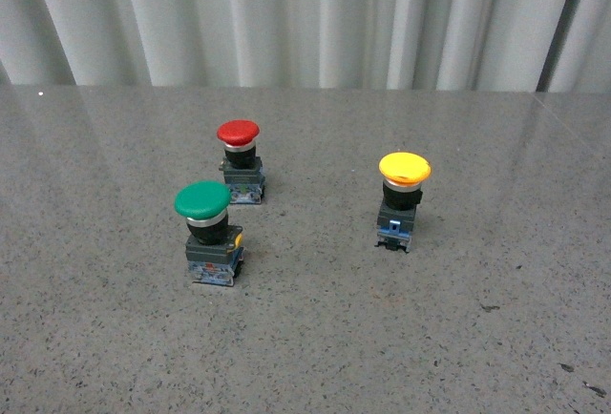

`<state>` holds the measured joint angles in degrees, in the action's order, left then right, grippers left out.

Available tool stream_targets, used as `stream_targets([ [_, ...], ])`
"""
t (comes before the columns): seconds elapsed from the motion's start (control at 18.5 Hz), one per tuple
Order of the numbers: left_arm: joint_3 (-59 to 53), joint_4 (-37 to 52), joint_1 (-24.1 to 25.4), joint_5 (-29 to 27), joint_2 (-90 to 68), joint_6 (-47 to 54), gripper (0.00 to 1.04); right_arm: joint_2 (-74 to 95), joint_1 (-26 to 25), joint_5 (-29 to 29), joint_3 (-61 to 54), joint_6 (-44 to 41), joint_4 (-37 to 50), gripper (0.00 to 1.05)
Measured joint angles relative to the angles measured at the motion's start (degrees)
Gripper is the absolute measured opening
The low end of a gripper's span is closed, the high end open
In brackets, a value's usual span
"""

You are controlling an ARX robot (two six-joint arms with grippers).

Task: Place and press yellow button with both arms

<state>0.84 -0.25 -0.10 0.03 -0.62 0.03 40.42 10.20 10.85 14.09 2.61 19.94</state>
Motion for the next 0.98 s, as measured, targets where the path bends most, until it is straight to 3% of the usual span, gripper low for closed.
stream_targets([
  [0.11,0.02,0.02,0.0,-0.07,0.0,0.0,0.98,-14.19,-9.88,-9.09,-4.04,-1.2,-7.26,0.02],
  [0.16,0.02,0.0,0.0,-0.07,0.0,0.0,0.98,-17.0,-10.75,-9.42,-4.57,-1.25,-7.06,0.02],
  [0.92,0.02,0.0,0.0,-0.04,0.0,0.0,0.98,-29.83,-10.21,-10.86,-11.93,-2.14,-11.52,0.02],
  [0.98,0.02,0.02,0.0,-0.02,0.0,0.0,0.98,-34.36,-10.21,-10.88,-12.81,-2.19,-16.79,0.02],
])
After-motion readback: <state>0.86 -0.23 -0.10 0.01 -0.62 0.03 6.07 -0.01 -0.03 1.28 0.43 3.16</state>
